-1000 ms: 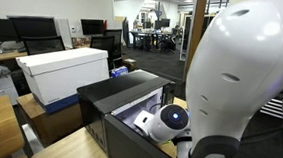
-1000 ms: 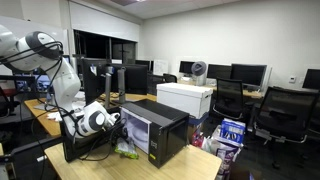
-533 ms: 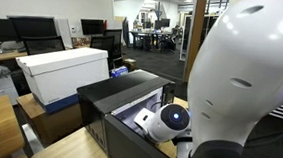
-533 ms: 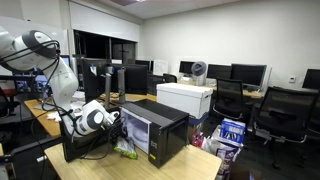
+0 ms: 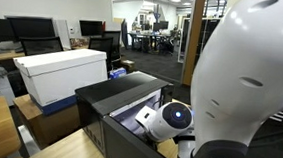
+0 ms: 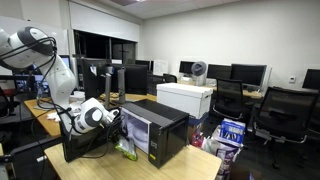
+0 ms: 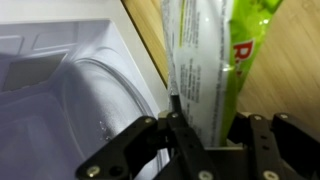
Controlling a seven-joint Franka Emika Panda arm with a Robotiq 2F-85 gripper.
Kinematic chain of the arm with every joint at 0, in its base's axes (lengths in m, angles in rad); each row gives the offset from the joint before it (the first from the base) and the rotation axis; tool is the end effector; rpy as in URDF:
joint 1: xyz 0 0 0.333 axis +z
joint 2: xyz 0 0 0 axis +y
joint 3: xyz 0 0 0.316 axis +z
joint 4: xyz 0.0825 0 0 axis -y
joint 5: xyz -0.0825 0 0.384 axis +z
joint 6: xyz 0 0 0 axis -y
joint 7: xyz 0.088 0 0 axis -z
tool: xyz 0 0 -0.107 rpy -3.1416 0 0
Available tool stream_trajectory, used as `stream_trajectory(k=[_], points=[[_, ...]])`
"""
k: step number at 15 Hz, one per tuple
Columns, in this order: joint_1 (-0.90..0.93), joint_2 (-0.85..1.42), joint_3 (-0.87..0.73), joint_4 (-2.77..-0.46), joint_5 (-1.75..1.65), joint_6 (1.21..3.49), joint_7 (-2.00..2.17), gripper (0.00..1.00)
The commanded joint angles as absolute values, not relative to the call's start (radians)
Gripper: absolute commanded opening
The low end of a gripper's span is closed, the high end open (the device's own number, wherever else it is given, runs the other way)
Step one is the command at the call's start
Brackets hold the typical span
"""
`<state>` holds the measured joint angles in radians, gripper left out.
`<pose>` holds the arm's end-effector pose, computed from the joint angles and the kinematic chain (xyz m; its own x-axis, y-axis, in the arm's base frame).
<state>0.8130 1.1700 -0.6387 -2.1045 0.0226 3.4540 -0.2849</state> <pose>0.5371 0.0625 0.0057 0.6242 0.7784 0.0664 0.6032 -0.5343 0.5922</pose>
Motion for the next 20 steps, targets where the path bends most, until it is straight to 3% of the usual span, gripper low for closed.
stream_trajectory(k=[1,11,20], points=[[0.877,1.102,-0.683,-2.197,0.045,3.454,-0.276,0.11],[0.986,0.962,-0.766,-2.287,0.041,3.454,-0.287,0.11],[1.004,1.059,-0.817,-2.182,0.034,3.453,-0.296,0.11]])
